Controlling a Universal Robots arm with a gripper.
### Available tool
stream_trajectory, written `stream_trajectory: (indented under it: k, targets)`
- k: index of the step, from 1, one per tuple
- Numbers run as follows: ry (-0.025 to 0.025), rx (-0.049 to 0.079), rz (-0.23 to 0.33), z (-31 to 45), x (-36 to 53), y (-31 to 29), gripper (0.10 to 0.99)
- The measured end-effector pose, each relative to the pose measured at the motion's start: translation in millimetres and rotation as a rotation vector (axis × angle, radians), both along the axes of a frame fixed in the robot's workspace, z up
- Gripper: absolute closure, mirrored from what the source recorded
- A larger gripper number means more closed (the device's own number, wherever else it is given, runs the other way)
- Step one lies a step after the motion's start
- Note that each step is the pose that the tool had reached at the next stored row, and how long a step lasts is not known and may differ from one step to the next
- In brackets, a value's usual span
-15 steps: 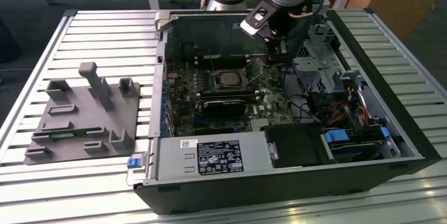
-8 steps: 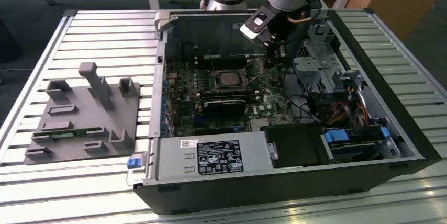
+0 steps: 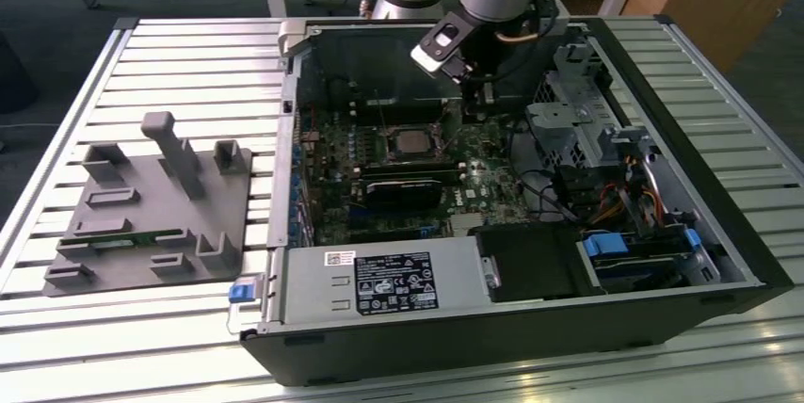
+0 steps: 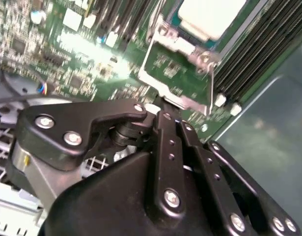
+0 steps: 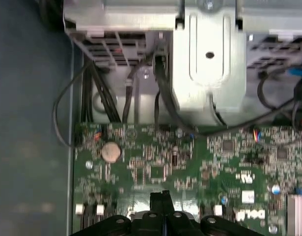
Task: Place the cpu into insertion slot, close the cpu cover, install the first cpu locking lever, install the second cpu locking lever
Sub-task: 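Close the cpu cover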
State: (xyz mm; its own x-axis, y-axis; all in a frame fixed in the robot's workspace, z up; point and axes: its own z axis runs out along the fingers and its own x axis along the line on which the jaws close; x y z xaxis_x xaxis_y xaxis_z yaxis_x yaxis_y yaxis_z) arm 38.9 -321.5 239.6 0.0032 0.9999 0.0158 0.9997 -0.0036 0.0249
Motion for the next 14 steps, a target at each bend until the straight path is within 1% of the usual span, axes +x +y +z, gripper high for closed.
stream_trajectory:
  k: [10,11,14]
  targets:
    - [0.0000,0.000,0.000,-1.0,-27.2,0.0,0.980]
    - [0.0000,0.000,0.000,-1.1,-29.2,0.0,0.980]
    - [0.0000,0.000,0.000,-1.8,-31.1,0.1,0.980]
